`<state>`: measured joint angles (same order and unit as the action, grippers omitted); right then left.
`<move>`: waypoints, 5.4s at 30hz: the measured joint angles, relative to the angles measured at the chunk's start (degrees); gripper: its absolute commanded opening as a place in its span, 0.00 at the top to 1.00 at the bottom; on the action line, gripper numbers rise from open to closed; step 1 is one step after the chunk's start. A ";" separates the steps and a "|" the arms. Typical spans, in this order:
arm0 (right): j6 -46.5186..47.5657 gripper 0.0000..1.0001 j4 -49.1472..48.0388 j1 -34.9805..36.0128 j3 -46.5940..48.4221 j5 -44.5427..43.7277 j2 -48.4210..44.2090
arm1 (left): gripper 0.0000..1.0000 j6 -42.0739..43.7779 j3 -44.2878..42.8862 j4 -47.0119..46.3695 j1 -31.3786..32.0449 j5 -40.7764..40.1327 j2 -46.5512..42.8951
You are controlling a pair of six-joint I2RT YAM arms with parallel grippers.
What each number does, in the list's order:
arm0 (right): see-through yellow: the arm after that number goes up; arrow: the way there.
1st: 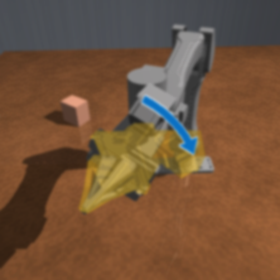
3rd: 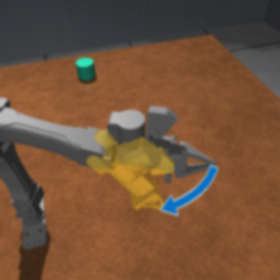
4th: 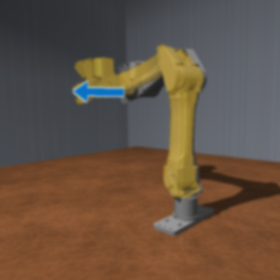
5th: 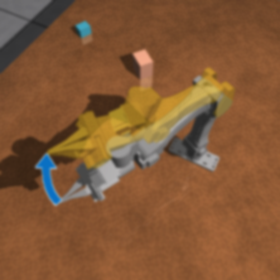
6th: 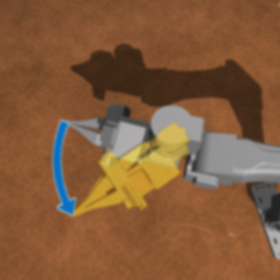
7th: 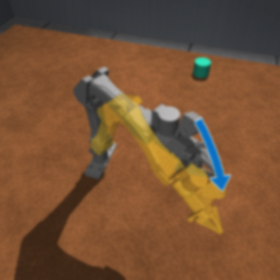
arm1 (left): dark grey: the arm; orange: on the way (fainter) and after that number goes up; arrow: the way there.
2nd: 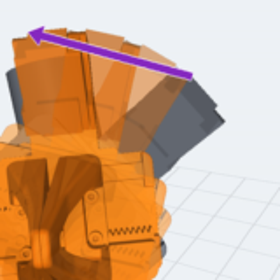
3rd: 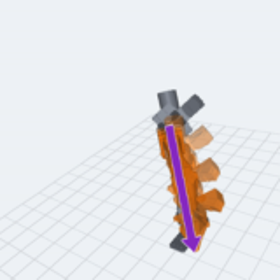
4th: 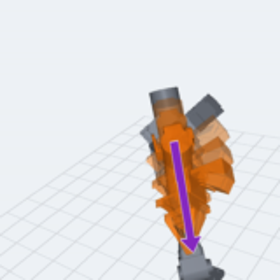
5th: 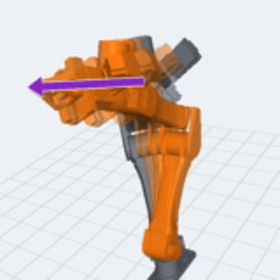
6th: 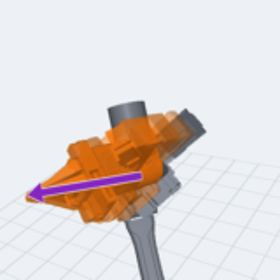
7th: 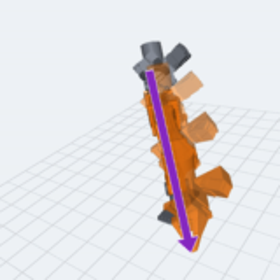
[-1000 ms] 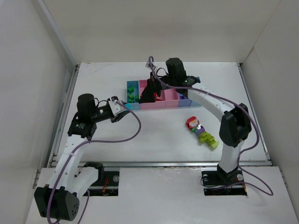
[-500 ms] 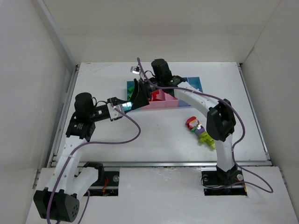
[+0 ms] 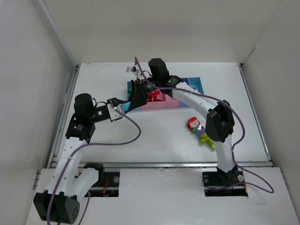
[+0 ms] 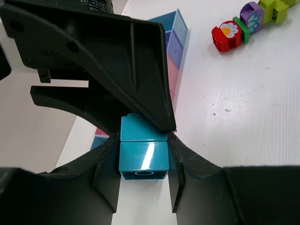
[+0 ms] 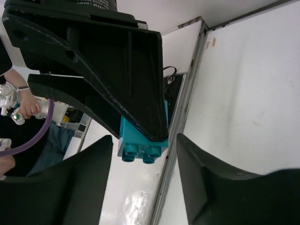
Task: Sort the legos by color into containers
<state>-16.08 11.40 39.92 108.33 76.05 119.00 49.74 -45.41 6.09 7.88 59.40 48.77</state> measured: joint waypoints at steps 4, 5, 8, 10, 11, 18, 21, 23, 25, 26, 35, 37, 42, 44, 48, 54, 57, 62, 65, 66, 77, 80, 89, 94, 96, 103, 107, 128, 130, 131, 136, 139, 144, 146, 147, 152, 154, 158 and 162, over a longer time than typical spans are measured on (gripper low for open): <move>-1.62 0.66 -0.07 1.03 1.29 0.09 0.92 | 1.00 0.15 0.02 0.44 -0.02 -0.02 0.00; -2.08 0.73 0.00 1.03 1.46 -0.02 1.09 | 1.00 0.63 0.04 0.48 -0.09 0.04 -0.13; -4.02 0.97 0.39 0.94 1.77 0.26 1.53 | 1.00 1.18 0.07 0.90 -0.02 -0.59 -0.55; -4.07 1.00 0.15 1.03 1.79 0.11 1.53 | 1.00 0.96 0.07 1.09 -0.02 -1.03 -0.63; -4.11 1.00 0.11 1.01 1.70 0.04 1.53 | 1.00 0.96 0.07 1.27 -0.02 -1.40 -0.68; -5.42 1.00 -2.51 -0.52 -6.56 -2.01 -1.20 | 1.00 0.76 1.03 3.85 1.79 -4.52 -0.81; -6.64 1.00 -3.13 -1.90 -10.75 -4.59 -3.67 | 1.00 0.66 1.57 4.04 2.19 -6.01 -0.72; -6.40 1.00 -2.69 -5.97 -13.57 -7.56 -5.60 | 1.00 -0.28 1.57 5.05 1.05 -7.85 -1.22; -6.32 1.00 -2.62 -13.18 -15.23 -12.13 -6.38 | 1.00 -1.14 1.55 5.01 0.11 -9.03 -1.97; -6.16 1.00 -2.40 -16.81 -15.69 -14.36 -6.43 | 1.00 -1.64 1.55 5.01 -0.04 -9.44 -2.23; -4.90 1.00 3.23 -24.79 -16.57 -37.66 -7.65 | 1.00 -5.40 1.55 4.55 -0.07 -12.15 -1.97; -3.17 1.00 7.34 -23.52 -14.49 -43.87 -7.65 | 1.00 -6.34 1.55 4.15 -0.07 -12.63 -1.55; 1.18 1.00 13.70 -22.69 -9.57 -55.06 -7.65 | 1.00 -8.02 1.55 3.06 -0.07 -13.16 -0.94; 2.19 1.00 15.82 -22.99 -8.07 -60.52 -7.65 | 1.00 -8.76 1.55 2.32 -0.07 -13.18 -0.70; 3.56 0.99 18.86 -23.41 -7.13 -73.99 -7.65 | 1.00 -10.27 1.55 1.16 -0.07 -13.22 0.68; 5.16 0.72 22.34 -23.89 -7.10 -87.30 -6.88 | 1.00 -11.37 1.49 0.59 -0.07 -13.42 3.39; 5.73 0.60 23.10 -24.09 -7.10 -89.83 -5.62 | 1.00 -11.52 1.16 0.52 -0.07 -13.38 4.20; 6.03 0.53 23.34 -24.35 -7.10 -91.56 -4.24 | 1.00 -11.69 -0.22 0.28 0.04 -13.20 5.42; 6.03 0.51 23.34 -24.76 -7.06 -91.80 -4.22 | 1.00 -11.72 -0.98 0.11 0.31 -13.09 6.14; 6.12 0.49 23.32 -24.94 -7.02 -91.56 -4.22 | 1.00 -11.69 -1.16 0.09 0.42 -13.03 6.32; 10.08 0.00 10.19 -24.17 -9.11 -33.11 -6.80 | 1.00 -6.60 -1.25 -0.72 4.68 -12.46 5.35; 7.69 0.00 6.10 -19.45 -5.31 -20.61 -6.16 | 1.00 -5.05 -1.25 -1.88 6.29 -12.66 4.26; 1.88 0.00 0.74 -7.87 5.99 -2.27 -2.12 | 1.00 -2.32 -1.25 -3.93 8.22 -13.64 2.95; -0.09 0.00 0.57 -7.54 6.25 0.79 1.16 | 1.00 -1.86 -1.25 -5.09 8.96 -14.69 1.97; -0.52 0.00 0.59 -7.19 6.25 1.40 2.05 | 1.00 -1.60 -1.25 -5.49 8.98 -15.10 1.68; -2.10 0.05 0.57 -3.61 6.69 2.56 2.99 | 1.00 -1.14 -1.22 -6.84 9.42 -15.93 1.22; -2.86 0.20 0.52 -2.14 7.91 2.80 3.30 | 1.00 -1.14 -1.22 -6.99 9.81 -16.57 1.14; -3.93 1.00 0.52 -2.05 7.21 3.87 3.32 | 0.41 0.81 -0.96 -4.90 10.36 -20.87 -1.75; -3.80 1.00 0.57 -2.05 7.06 3.89 3.32 | 0.45 1.11 -0.96 -4.87 10.38 -21.14 -2.05; -3.78 1.00 0.55 -2.05 7.04 3.87 3.32 | 0.46 1.20 -0.96 -4.87 10.38 -21.11 -2.14; -3.61 1.00 0.55 -2.05 7.04 3.87 3.32 | 0.49 1.18 -0.96 -4.92 10.38 -20.68 -1.97; -3.58 1.00 0.28 -2.12 7.06 3.56 3.32 | 0.70 0.87 -0.96 -4.24 10.38 -19.54 -1.27; -3.85 1.00 0.61 -2.38 6.99 3.41 3.32 | 0.89 1.86 -1.01 -3.80 10.38 -18.91 -0.59; -3.82 1.00 0.61 -2.38 6.99 3.39 3.32 | 1.00 2.19 -1.07 -3.56 10.38 -18.75 -0.59; -3.82 1.00 0.61 -2.38 6.99 3.39 3.32 | 1.00 2.29 -1.11 -3.41 10.38 -18.69 -0.59; -3.80 0.72 0.63 -2.38 6.97 3.28 3.32 | 1.00 2.58 -1.14 -3.26 10.38 -18.60 -0.59; -3.82 0.49 0.59 -2.47 6.88 3.28 3.32 | 1.00 2.62 -1.14 -3.23 10.38 -18.62 -0.59; -3.85 0.27 0.11 -3.23 5.31 3.98 3.32 | 1.00 2.08 -1.14 -2.27 10.38 -19.17 -0.59; -3.67 0.35 0.33 -5.14 2.91 4.39 3.32 | 1.00 1.79 -1.14 -2.05 10.38 -19.28 -0.63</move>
<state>-19.75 11.73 34.79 111.24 80.44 122.32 51.53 -46.54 4.03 18.26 40.12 48.14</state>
